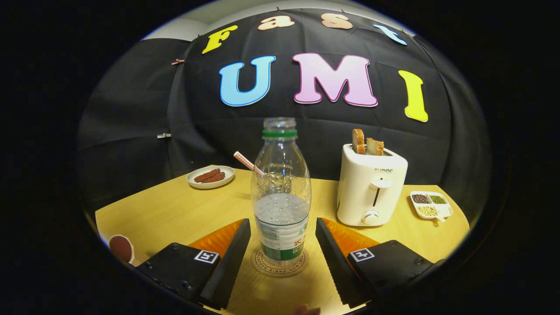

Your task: Take the bottle from table, then pour the juice into the cup, finally place the bottle on the coaster

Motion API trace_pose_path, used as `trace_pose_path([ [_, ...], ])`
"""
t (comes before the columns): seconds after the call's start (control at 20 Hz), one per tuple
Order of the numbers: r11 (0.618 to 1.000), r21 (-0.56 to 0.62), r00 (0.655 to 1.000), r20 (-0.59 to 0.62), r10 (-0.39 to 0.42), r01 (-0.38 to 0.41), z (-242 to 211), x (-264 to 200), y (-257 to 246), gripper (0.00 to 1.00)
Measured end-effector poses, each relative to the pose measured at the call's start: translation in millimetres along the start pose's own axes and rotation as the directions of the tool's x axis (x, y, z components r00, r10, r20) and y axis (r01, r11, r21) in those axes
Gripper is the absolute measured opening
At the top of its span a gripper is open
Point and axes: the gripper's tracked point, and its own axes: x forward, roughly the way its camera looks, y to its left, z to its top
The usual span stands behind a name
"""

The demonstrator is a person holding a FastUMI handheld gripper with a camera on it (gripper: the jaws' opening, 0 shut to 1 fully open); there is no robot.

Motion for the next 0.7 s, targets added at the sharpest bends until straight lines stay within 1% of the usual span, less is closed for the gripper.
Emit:
trace_pose_path([
  [0.35, 0.999, 0.024, 0.999, 0.038, 0.030, -0.031, 64, -69, 15, 0.92],
  [0.55, 0.999, -0.009, 0.998, 0.047, 0.049, -0.049, 98, -99, 24, 0.92],
  [0.7, 0.998, -0.031, 0.995, 0.080, 0.052, -0.049, 129, -124, 28, 0.92],
])
